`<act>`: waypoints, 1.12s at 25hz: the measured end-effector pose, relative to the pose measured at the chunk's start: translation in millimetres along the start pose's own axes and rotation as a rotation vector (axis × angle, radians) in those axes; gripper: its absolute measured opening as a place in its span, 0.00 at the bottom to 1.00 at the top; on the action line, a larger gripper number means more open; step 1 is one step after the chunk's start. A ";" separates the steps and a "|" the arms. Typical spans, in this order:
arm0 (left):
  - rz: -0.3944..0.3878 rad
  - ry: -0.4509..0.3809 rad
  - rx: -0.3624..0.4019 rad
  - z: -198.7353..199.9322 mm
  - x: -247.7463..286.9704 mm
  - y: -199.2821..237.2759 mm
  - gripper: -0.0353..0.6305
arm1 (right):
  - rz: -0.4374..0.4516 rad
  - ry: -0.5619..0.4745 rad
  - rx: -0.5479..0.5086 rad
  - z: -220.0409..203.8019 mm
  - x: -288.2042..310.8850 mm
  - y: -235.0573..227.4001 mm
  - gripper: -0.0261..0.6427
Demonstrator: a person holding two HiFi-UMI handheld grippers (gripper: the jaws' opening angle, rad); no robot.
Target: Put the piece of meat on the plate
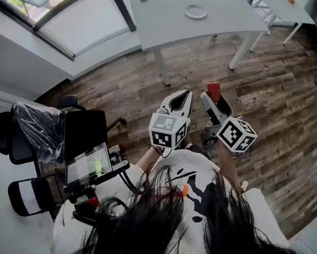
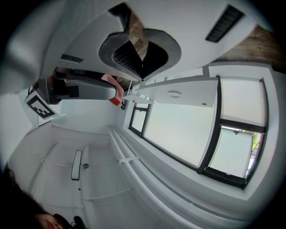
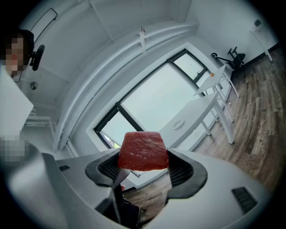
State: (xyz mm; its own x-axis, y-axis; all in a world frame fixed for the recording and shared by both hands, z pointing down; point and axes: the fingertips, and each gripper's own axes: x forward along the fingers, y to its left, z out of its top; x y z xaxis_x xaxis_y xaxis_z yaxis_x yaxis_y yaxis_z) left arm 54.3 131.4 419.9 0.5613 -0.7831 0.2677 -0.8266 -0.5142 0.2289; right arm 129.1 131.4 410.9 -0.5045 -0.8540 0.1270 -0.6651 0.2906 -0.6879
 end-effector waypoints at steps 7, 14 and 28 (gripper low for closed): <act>0.003 0.019 -0.006 -4.9 5.7 3.0 0.06 | -0.014 0.018 0.022 -4.1 5.8 -13.4 0.51; -0.004 0.042 -0.042 0.0 43.5 39.6 0.06 | -0.048 0.032 0.020 6.8 52.2 -30.5 0.51; -0.079 0.036 -0.028 51.4 135.3 135.3 0.06 | -0.082 -0.017 0.020 49.0 180.3 -45.3 0.51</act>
State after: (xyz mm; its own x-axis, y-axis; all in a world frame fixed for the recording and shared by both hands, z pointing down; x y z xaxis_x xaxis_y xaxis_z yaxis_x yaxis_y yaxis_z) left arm 16.3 -62.2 439.0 0.6262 -0.7273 0.2810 -0.7785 -0.5635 0.2763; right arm 95.3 -56.8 430.0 -0.4396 -0.8816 0.1716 -0.6923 0.2108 -0.6901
